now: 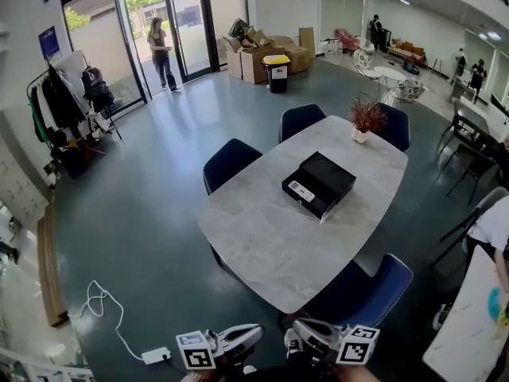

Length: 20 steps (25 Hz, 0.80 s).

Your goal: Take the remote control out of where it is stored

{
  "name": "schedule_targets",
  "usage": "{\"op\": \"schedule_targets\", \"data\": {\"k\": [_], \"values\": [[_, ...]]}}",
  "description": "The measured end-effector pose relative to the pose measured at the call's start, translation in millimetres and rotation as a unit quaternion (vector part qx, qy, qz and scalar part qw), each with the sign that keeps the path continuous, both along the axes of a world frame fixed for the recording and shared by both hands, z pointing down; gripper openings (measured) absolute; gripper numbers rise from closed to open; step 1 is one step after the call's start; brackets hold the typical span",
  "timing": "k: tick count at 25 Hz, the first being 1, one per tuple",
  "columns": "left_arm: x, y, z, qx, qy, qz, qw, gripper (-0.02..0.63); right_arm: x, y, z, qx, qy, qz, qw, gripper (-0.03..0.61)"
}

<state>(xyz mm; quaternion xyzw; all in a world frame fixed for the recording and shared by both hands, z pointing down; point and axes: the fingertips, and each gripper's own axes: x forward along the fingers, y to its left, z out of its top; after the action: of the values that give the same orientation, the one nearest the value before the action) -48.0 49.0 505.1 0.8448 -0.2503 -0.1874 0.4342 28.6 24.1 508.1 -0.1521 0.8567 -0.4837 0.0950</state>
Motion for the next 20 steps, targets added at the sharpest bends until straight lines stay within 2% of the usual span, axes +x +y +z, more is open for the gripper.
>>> {"op": "schedule_targets", "data": {"k": [3, 6, 12, 20], "values": [[9, -16, 3, -0.007, 0.001, -0.003, 1.0000, 0.006, 9, -18, 3, -0.003, 0.005, -0.004, 1.000, 0.009], [17, -30, 5, -0.012, 0.001, -0.008, 0.9999, 0.006, 16, -39, 3, 0.013, 0.029, -0.012, 0.999, 0.009], [26, -52, 7, -0.019, -0.009, -0.031, 0.9993, 0.005, 20, -59, 12, -0.026, -0.003, -0.039, 0.999, 0.009], [32, -72, 3, -0.032, -0.029, -0.071, 0.9965, 0.005, 21, -86, 15, -0.038, -0.022, -0.081, 0.996, 0.009]]}}
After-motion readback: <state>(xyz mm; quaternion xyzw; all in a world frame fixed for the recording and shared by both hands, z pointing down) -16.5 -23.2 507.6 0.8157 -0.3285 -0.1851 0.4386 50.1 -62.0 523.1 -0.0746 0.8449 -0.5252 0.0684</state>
